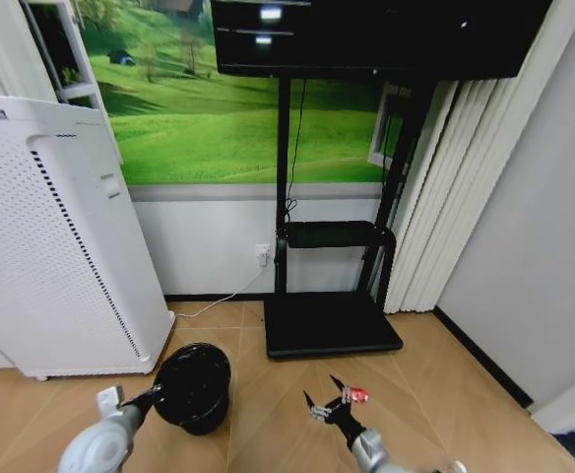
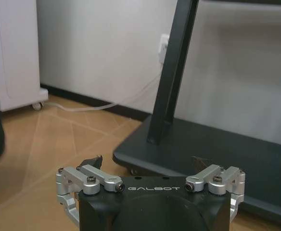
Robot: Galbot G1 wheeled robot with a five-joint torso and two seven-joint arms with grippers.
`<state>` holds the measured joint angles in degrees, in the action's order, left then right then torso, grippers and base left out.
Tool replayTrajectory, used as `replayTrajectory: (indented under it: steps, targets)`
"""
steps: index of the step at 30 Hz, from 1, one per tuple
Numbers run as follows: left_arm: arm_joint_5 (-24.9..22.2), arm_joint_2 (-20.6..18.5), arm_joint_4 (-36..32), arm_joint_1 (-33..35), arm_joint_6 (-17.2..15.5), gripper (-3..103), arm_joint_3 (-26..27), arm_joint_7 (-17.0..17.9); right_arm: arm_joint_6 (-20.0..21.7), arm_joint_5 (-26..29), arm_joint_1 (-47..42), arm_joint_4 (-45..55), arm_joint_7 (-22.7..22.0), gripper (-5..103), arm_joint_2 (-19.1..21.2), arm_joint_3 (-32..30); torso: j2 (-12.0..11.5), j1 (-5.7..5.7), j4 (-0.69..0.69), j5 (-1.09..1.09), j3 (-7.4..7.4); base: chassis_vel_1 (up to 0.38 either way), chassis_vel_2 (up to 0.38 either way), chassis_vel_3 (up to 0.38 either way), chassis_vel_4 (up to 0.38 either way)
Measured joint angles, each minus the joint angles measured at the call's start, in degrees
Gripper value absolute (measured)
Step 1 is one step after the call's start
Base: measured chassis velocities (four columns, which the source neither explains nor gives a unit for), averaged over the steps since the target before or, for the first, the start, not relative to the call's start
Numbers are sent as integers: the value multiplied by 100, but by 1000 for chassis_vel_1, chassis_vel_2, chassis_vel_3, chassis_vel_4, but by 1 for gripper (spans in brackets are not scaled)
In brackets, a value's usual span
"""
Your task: Pick up the trash bin and place the garbage on the floor into it.
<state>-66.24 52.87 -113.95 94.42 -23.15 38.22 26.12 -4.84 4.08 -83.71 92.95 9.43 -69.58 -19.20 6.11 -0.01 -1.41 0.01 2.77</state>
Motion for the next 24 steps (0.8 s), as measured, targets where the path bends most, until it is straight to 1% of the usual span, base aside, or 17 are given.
replayTrajectory:
  steps: [1,2,4,5,6,7,8,9,11,13,16,18,19,20,21,23,24]
  targets:
    - [0,0,0,0,0,3,0,0,0,0,0,0,0,100,0,0,0,0,0,0,0,0,0,0,0]
    - [27,62,-51,114,18,3,144,-58,156,41,275,-328,-15,100,214,88,0,0,0,1,1,0,0,0,0]
    - [78,145,-99,211,55,3,248,-102,268,94,582,-756,-126,100,474,210,0,0,1,-2,0,0,0,0,0]
    - [78,145,-99,211,55,3,248,-102,268,94,582,-756,-126,100,474,210,0,0,1,-2,0,0,0,0,0]
    - [139,197,-108,246,86,3,263,-125,319,119,724,-953,-184,100,587,286,-1,0,-3,1,2,0,0,0,0]
    - [213,248,-113,276,112,3,267,-156,430,145,946,-1193,-226,100,762,365,0,1,-2,1,2,0,0,0,0]
    - [213,248,-113,276,112,3,267,-156,430,145,946,-1193,-226,100,762,365,0,1,-2,1,2,0,0,0,0]
    - [253,278,-116,284,124,3,250,-178,528,157,1152,-1385,-222,100,911,444,0,0,-2,-3,2,0,0,0,0]
    - [267,295,-119,279,128,3,226,-194,603,158,1299,-1525,-163,100,1014,512,0,0,-3,-3,2,0,0,0,0]
    - [292,339,-136,230,144,3,172,-200,687,114,1744,-1974,4,100,1223,704,0,1,-1,0,1,0,0,0,0]
    - [297,383,-158,204,151,3,140,-200,712,81,1960,-2283,101,100,1333,876,0,0,0,-2,2,0,0,0,0]
    - [366,469,-171,197,163,3,97,-198,748,30,2209,-2616,343,100,1463,1155,0,0,-2,1,2,0,0,0,0]
    - [366,469,-171,197,163,3,97,-198,748,30,2209,-2616,343,100,1463,1155,0,0,-2,1,2,0,0,0,0]
    - [433,547,-183,213,190,3,66,-197,788,-34,2374,-2839,500,100,1522,1387,0,1,-2,-3,1,0,0,0,0]
    - [465,604,-203,239,203,3,57,-191,799,-118,2479,-2991,593,100,1526,1512,0,1,-3,0,2,0,0,0,0]
    - [498,658,-230,281,206,3,55,-188,799,-179,2580,-3140,653,100,1514,1623,0,1,-2,1,2,0,0,0,0]
    - [537,719,-257,343,209,3,61,-191,796,-212,2689,-3323,690,100,1474,1745,0,1,-2,-3,1,0,0,0,0]
